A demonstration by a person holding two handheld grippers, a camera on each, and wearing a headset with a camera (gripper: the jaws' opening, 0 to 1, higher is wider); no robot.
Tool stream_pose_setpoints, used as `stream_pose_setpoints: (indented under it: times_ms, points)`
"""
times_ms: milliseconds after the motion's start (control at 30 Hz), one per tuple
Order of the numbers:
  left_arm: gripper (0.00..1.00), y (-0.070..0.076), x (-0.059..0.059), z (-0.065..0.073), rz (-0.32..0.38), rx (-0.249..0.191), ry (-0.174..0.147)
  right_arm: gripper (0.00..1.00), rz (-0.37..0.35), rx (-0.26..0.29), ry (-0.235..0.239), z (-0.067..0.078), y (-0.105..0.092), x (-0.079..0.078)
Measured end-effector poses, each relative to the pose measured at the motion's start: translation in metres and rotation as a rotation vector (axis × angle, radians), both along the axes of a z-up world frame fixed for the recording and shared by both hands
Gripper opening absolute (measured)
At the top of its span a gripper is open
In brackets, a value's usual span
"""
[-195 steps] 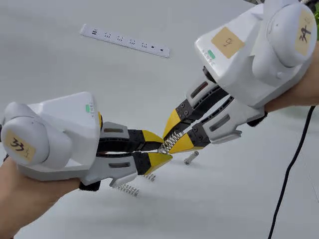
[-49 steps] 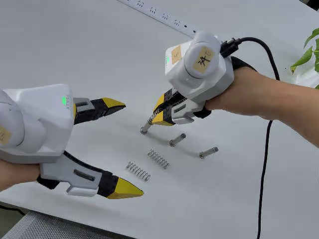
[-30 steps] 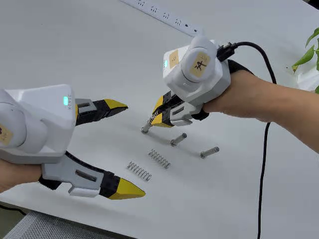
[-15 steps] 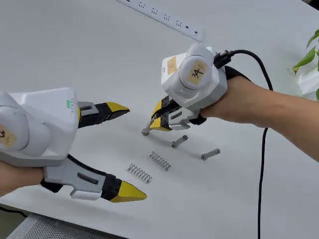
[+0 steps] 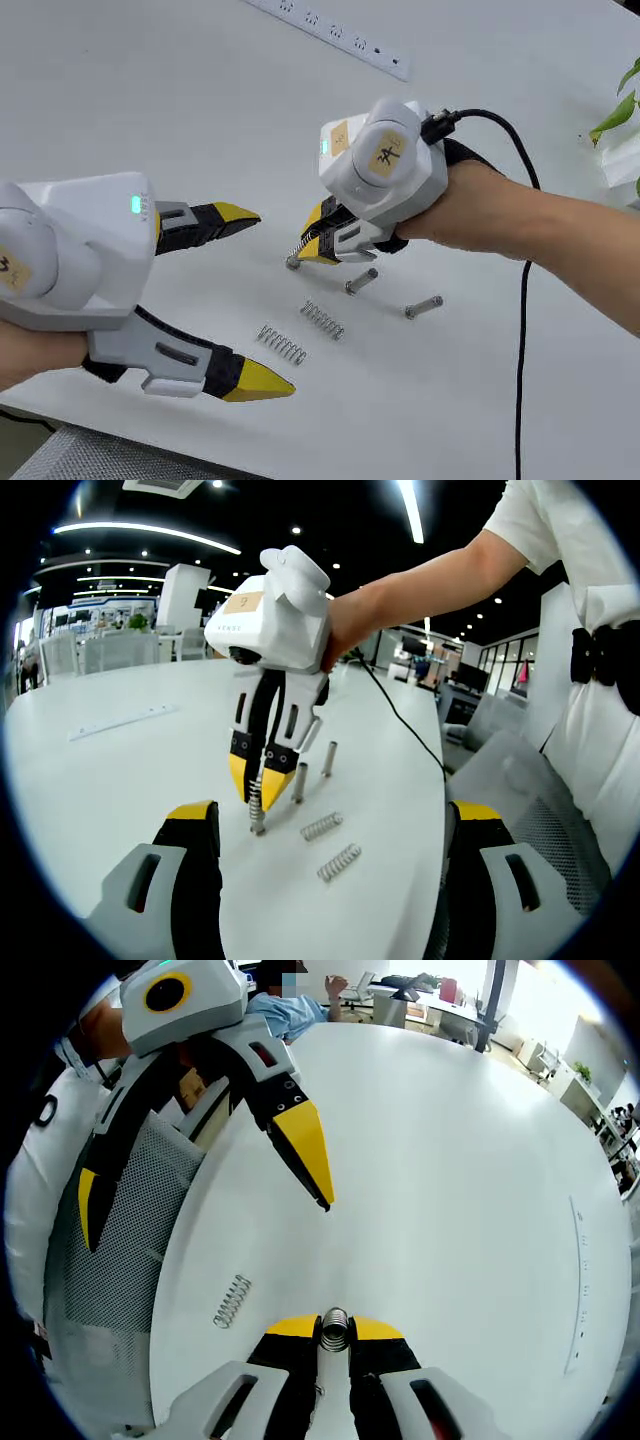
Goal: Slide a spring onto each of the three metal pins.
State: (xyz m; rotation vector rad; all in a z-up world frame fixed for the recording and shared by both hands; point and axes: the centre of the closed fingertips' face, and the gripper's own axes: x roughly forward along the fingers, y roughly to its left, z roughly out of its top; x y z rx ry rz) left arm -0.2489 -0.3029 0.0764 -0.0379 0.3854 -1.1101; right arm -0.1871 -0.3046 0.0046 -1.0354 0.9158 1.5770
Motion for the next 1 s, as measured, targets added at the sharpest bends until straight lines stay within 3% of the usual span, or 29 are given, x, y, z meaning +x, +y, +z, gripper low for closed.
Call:
stream_pose_setpoints:
  times_ms: [1000]
  points:
    - [0.92, -0.003, -0.002, -0.001, -0.005, -0.002, 0.007, 0.08, 0.021, -0.005, -0.048, -0.021, -0.003, 0.002]
